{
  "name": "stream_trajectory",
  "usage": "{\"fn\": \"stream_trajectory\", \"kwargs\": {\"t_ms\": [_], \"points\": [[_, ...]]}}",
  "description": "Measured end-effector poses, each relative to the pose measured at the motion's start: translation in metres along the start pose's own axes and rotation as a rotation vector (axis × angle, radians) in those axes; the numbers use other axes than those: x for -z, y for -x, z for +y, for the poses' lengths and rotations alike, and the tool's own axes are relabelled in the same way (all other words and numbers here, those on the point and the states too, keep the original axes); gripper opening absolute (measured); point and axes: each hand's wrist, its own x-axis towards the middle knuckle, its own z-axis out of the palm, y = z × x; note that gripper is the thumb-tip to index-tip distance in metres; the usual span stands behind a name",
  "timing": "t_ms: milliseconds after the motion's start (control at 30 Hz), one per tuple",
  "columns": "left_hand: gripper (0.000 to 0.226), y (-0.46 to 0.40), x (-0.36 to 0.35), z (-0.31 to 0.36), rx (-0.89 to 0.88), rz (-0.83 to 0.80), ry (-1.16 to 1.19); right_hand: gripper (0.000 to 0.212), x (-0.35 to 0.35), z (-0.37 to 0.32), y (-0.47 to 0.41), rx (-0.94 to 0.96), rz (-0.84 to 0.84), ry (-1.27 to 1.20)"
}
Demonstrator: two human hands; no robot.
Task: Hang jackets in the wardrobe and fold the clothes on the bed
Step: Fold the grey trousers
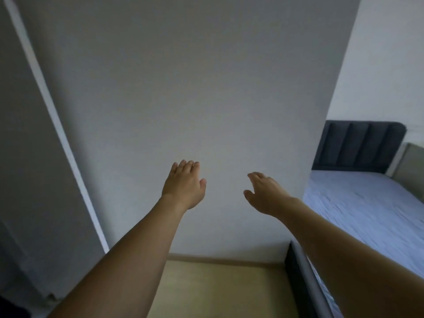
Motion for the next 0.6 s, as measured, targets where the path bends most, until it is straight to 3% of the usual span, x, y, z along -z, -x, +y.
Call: {"fn": "stream_trajectory", "kwargs": {"t_ms": [367,600], "points": [[0.058,-0.026,-0.070,0.242,-0.121,-0.184,0.147,0.057,0.017,0.232,0.084,-0.204,-0.007,-0.038],[0.054,-0.036,-0.093,0.439,-0.208,-0.234,0.159,0.059,0.034,0.415,0.143,-0.323,0.010,-0.121]]}}
